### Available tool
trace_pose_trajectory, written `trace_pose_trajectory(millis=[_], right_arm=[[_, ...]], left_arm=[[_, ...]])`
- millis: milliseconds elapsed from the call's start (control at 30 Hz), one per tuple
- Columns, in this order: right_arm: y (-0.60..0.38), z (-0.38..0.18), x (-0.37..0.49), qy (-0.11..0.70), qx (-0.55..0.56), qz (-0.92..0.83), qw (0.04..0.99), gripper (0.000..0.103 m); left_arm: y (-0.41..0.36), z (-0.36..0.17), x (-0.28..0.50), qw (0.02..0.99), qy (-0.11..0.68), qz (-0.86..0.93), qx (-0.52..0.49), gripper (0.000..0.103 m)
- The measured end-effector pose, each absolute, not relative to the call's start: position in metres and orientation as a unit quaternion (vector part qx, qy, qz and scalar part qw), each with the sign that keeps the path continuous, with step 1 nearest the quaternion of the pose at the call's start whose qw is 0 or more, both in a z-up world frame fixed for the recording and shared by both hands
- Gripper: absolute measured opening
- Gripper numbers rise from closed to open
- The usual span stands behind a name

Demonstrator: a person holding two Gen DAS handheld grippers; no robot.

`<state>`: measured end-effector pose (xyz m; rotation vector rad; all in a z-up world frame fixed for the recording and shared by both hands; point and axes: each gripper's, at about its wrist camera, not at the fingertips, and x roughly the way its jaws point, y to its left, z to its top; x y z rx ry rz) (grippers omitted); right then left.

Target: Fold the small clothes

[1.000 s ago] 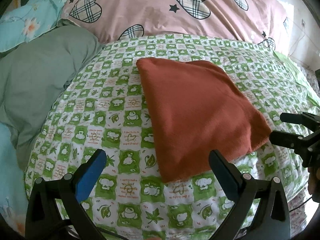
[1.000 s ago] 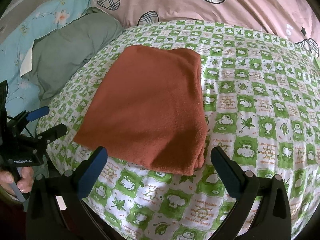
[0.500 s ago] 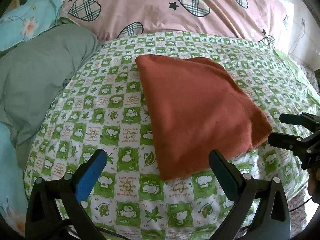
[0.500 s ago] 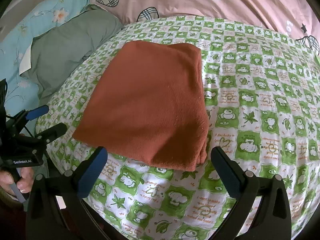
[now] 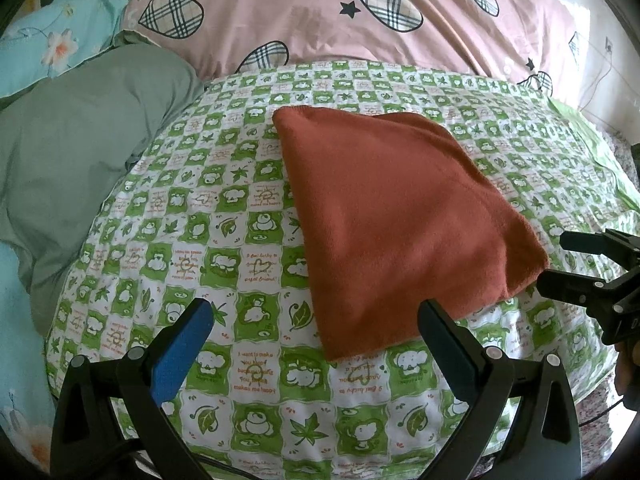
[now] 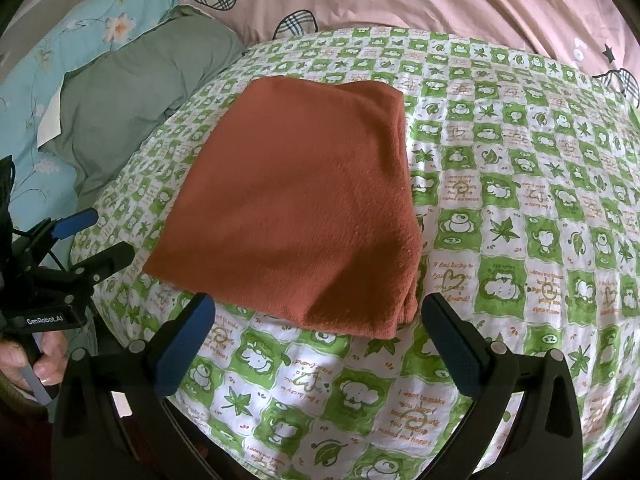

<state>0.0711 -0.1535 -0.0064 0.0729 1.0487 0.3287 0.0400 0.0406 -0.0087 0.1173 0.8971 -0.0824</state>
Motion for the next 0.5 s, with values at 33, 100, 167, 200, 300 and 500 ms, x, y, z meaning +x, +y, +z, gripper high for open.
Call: trace_pose_trajectory(millis=[33,100,167,200,300,500], right_arm=[[-0.1533,-0.0065,0.071,0.498,0.034,0.156,0.852,0.103],[-0.153,-0.0065,0.071,0.498,0.034,0.156,0.852,0.103],[-0.1539,-0.0064,0.072,0.498,0.033,0.158,0.852,0.103],[-0.1538,-0.006,0.0722,0.498,0.033,0.158,0.852,0.103],[-0.1532,-0.0054,0.0724,0.497,0.032,0.159,0.852,0.103],[-0.1529,-0.0027,0.0754,0.496,0.03,0.162,0.852,0.103]], left_arm=[[0.0408,-0.0086,0.0401,0.899,0.433,-0.04,0.056,0.102],[0.0411,-0.0093,0.0408,0.898,0.434,-0.04,0.055,0.102],[0.0408,-0.0094,0.0412,0.898,0.434,-0.04,0.056,0.102],[0.0407,-0.0094,0.0411,0.898,0.434,-0.04,0.055,0.102],[0.0406,-0.0093,0.0416,0.898,0.434,-0.041,0.053,0.102],[0.0402,-0.0092,0.0445,0.898,0.435,-0.042,0.05,0.102]])
